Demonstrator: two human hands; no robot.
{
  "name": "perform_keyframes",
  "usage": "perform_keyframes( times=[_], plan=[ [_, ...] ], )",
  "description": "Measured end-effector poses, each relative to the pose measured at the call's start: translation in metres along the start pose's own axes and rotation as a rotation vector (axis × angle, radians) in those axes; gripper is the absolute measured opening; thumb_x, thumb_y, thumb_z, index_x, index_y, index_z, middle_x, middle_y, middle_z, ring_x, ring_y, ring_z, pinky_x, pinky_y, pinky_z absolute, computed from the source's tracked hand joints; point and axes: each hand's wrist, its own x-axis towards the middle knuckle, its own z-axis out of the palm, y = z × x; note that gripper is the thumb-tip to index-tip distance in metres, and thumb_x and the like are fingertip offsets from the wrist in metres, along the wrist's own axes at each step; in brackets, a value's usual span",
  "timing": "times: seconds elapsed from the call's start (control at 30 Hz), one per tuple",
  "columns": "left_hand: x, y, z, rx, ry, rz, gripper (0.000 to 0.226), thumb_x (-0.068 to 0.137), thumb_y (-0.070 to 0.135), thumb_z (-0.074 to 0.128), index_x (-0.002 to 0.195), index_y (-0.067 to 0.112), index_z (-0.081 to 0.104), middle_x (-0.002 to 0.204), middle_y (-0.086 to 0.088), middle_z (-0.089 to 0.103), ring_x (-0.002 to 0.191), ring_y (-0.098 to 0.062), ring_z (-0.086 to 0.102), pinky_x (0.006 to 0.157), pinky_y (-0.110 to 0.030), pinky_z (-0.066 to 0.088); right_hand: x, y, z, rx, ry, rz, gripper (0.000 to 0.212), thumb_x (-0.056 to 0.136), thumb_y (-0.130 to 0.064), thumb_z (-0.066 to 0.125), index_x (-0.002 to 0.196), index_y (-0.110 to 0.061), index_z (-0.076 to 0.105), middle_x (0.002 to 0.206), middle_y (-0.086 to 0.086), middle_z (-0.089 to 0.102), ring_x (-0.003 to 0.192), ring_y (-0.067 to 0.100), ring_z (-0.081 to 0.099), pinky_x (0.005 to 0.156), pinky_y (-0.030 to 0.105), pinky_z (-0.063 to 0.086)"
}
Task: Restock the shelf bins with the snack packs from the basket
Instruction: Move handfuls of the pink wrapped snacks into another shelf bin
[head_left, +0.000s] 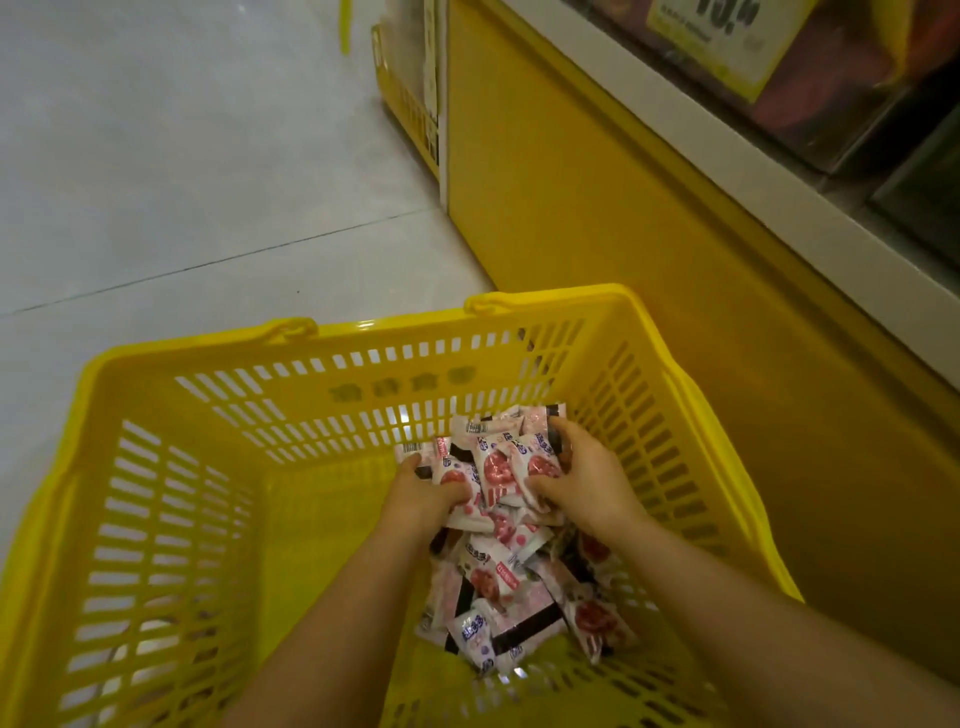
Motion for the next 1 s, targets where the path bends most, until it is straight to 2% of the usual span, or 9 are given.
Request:
perform_keyframes(
  times=[0.07, 0.13, 0.27, 0.37, 0.43, 0.53, 0.73, 0.83, 1.0],
  plan=[
    [-0.004, 0.001, -0.005, -0.026, -0.054, -0.032, 0.033, 0.082, -0.006, 0.067, 0.107, 0.013, 0.057, 0.104, -0.008, 0.063, 0.086, -0.033, 0.068, 0.084, -0.054, 0.055, 0.0, -0.001, -0.002, -0.04, -0.061, 0.05, 0.083, 0.079, -0.018, 0.077, 0.147, -0.014, 0.03, 0.143, 0.006, 0.047, 0.125, 0.023, 0.05, 0.101, 0.032, 0.044],
    [-0.004, -0.001, -0.008, -0.032, -0.087, -0.062, 0.025, 0.083, -0.007, 0.063, 0.089, 0.016, 0.057, 0.093, -0.013, 0.068, 0.079, -0.03, 0.068, 0.079, -0.05, 0.057, 0.0, -0.002, -0.003, -0.068, -0.058, 0.076, 0.083, 0.077, -0.02, 0.078, 0.146, -0.012, 0.032, 0.14, 0.007, 0.049, 0.125, 0.024, 0.05, 0.099, 0.031, 0.044],
    [-0.003, -0.003, -0.01, -0.057, -0.091, -0.028, 0.019, 0.088, -0.001, 0.059, 0.105, 0.005, 0.06, 0.084, -0.014, 0.063, 0.069, -0.024, 0.059, 0.071, -0.043, 0.055, -0.001, -0.001, -0.004, 0.098, -0.086, 0.114, 0.063, 0.073, -0.017, 0.082, 0.127, -0.012, 0.05, 0.097, -0.009, 0.06, 0.086, 0.015, 0.065, 0.068, 0.024, 0.057],
    [-0.002, -0.002, -0.01, -0.097, -0.079, 0.038, 0.018, 0.093, 0.007, 0.059, 0.11, 0.005, 0.06, 0.09, -0.014, 0.067, 0.078, -0.031, 0.065, 0.087, -0.054, 0.054, 0.001, -0.002, -0.003, 0.135, -0.062, 0.127, 0.046, 0.073, -0.017, 0.082, 0.109, -0.015, 0.054, 0.093, -0.002, 0.063, 0.073, 0.011, 0.064, 0.046, 0.016, 0.049],
    [-0.001, -0.002, -0.009, -0.111, -0.081, 0.089, 0.011, 0.094, 0.009, 0.057, 0.104, 0.013, 0.06, 0.094, -0.012, 0.071, 0.084, -0.032, 0.071, 0.079, -0.05, 0.058, 0.003, -0.004, 0.001, 0.079, -0.005, 0.133, 0.048, 0.073, -0.02, 0.082, 0.111, -0.012, 0.054, 0.11, 0.007, 0.057, 0.091, 0.021, 0.063, 0.056, 0.022, 0.055],
    [0.001, 0.0, -0.005, -0.144, -0.059, 0.148, 0.015, 0.097, 0.007, 0.052, 0.098, 0.022, 0.056, 0.091, -0.005, 0.07, 0.068, -0.017, 0.073, 0.054, -0.031, 0.058, 0.004, -0.007, 0.006, 0.097, 0.072, 0.096, 0.053, 0.075, -0.021, 0.079, 0.119, -0.012, 0.051, 0.115, 0.007, 0.056, 0.103, 0.023, 0.059, 0.087, 0.039, 0.054],
    [-0.002, 0.003, -0.001, -0.254, -0.141, 0.089, 0.023, 0.1, 0.006, 0.044, 0.122, 0.013, 0.048, 0.117, -0.014, 0.065, 0.095, -0.03, 0.07, 0.077, -0.05, 0.059, 0.012, -0.019, 0.007, 0.436, -0.153, 0.141, 0.036, 0.088, -0.027, 0.067, 0.118, -0.016, 0.05, 0.095, -0.001, 0.067, 0.081, 0.013, 0.067, 0.065, 0.028, 0.054],
    [-0.002, 0.003, 0.001, -0.275, -0.179, 0.059, 0.03, 0.099, 0.007, 0.047, 0.129, 0.008, 0.043, 0.103, -0.018, 0.072, 0.085, -0.031, 0.072, 0.071, -0.046, 0.06, 0.017, -0.023, 0.011, 0.528, -0.234, 0.232, 0.035, 0.09, -0.018, 0.058, 0.123, -0.016, 0.049, 0.08, -0.003, 0.064, 0.066, 0.011, 0.06, 0.059, 0.027, 0.046],
    [-0.001, 0.006, 0.003, -0.258, -0.167, 0.088, 0.018, 0.1, 0.012, 0.046, 0.117, 0.011, 0.052, 0.093, -0.015, 0.074, 0.084, -0.03, 0.073, 0.073, -0.046, 0.059, 0.018, -0.014, 0.009, 0.638, -0.225, 0.196, 0.054, 0.086, -0.014, 0.068, 0.132, -0.015, 0.041, 0.111, 0.003, 0.062, 0.088, 0.016, 0.068, 0.067, 0.026, 0.055]
  ],
)
